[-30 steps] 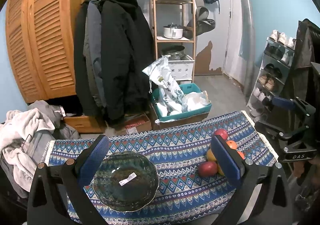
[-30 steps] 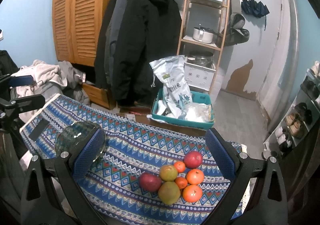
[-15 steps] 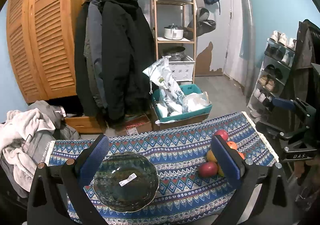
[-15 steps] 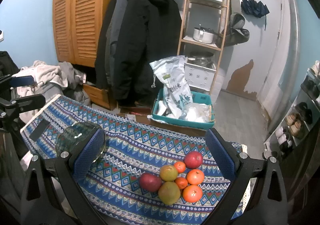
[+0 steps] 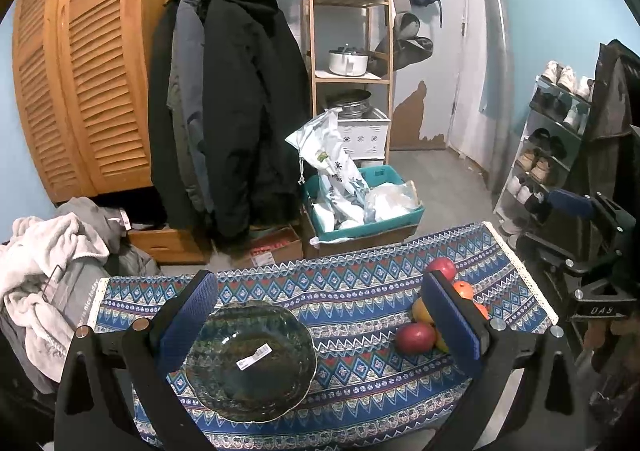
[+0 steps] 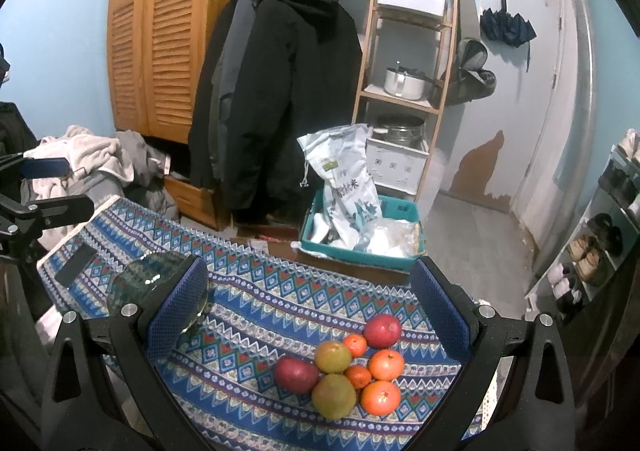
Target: Organize fruits
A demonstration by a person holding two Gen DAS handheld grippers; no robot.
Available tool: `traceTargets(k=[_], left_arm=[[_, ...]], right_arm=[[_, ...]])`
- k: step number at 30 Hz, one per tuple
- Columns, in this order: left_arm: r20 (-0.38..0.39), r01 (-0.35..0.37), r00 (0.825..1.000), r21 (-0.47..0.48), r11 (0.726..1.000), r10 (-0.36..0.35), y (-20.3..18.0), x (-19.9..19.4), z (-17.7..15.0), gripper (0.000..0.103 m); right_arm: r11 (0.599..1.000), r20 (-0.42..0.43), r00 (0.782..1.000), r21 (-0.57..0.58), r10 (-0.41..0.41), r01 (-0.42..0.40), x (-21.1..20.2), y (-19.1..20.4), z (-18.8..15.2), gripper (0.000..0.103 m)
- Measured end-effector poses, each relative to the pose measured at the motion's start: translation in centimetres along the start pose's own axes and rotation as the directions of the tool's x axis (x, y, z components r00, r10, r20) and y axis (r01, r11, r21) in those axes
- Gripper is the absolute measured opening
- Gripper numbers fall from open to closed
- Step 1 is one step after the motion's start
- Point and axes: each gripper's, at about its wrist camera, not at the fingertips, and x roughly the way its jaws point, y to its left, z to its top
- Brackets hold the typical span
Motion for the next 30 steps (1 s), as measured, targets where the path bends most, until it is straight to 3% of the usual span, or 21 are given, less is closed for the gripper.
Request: traceTargets(k=[19,26,30], left_arm=[[0.005,0.016,1.000,0.031,0.999,-0.016,-0.9,-0.1,0.0,0.103],[-0.029,0.022,0.999,0.056,0.998,-0.021,-1.9,1.3,0.1,0.103],[-0.086,0.069,0.994,0.052,0.996,-0.064,-2.5,2.8,0.3,0.103]], right_arm=[[0.999,-0.041,0.999,0.037,0.016,-0.014,0.4,-0.9,-0.6,0.100],[0.999,-0.046,0.999,0.038,-0.004,0.006,0.3,-1.6,-0.6,0.100],[0.999,-0.063,0.998,0.034,-0.017,0.019,0.7,-2.3,-0.6,0.100]])
